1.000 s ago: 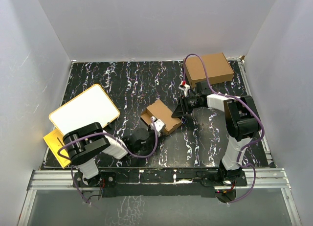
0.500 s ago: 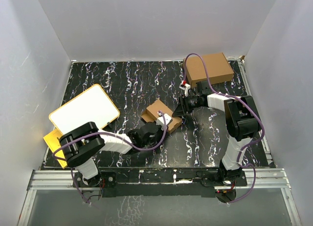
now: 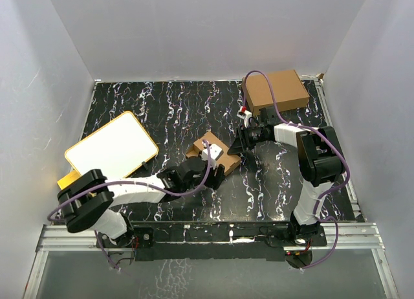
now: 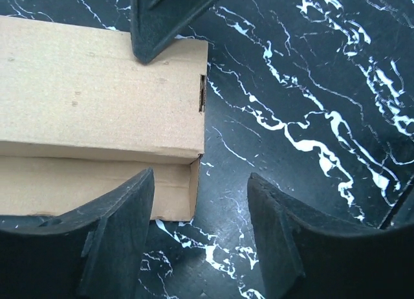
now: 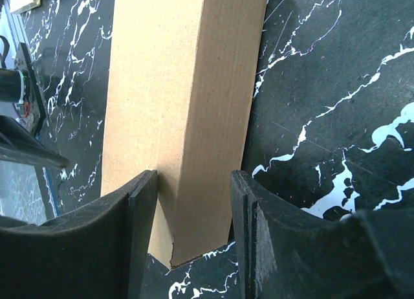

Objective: Fold the paper box

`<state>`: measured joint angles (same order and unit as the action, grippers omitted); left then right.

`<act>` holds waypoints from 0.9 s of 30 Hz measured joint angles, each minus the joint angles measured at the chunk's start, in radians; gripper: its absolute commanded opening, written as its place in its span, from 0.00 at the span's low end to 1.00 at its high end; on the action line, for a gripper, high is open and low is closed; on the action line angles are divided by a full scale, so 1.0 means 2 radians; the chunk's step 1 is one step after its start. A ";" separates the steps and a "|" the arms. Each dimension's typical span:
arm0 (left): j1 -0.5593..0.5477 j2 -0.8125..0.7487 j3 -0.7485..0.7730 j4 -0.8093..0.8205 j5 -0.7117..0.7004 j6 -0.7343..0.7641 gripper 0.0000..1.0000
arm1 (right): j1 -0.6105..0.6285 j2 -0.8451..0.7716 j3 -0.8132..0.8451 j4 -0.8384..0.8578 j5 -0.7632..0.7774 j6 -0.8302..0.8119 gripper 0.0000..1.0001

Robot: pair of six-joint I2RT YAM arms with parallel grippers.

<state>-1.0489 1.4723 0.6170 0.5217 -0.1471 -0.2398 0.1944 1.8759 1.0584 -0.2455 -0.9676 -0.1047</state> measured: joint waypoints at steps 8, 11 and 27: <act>0.050 -0.069 0.027 -0.098 0.021 -0.069 0.83 | 0.000 0.003 0.003 -0.003 -0.002 0.000 0.51; 0.113 -0.090 0.022 -0.101 0.054 -0.124 0.96 | 0.000 0.004 0.004 -0.005 -0.002 0.000 0.51; 0.223 -0.066 -0.100 0.019 0.077 -0.394 0.97 | 0.000 0.006 0.006 -0.007 -0.004 -0.001 0.51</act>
<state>-0.6037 1.3407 0.4171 0.5594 0.0074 -1.0275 0.1940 1.8877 1.0710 -0.2604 -0.9752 -0.1070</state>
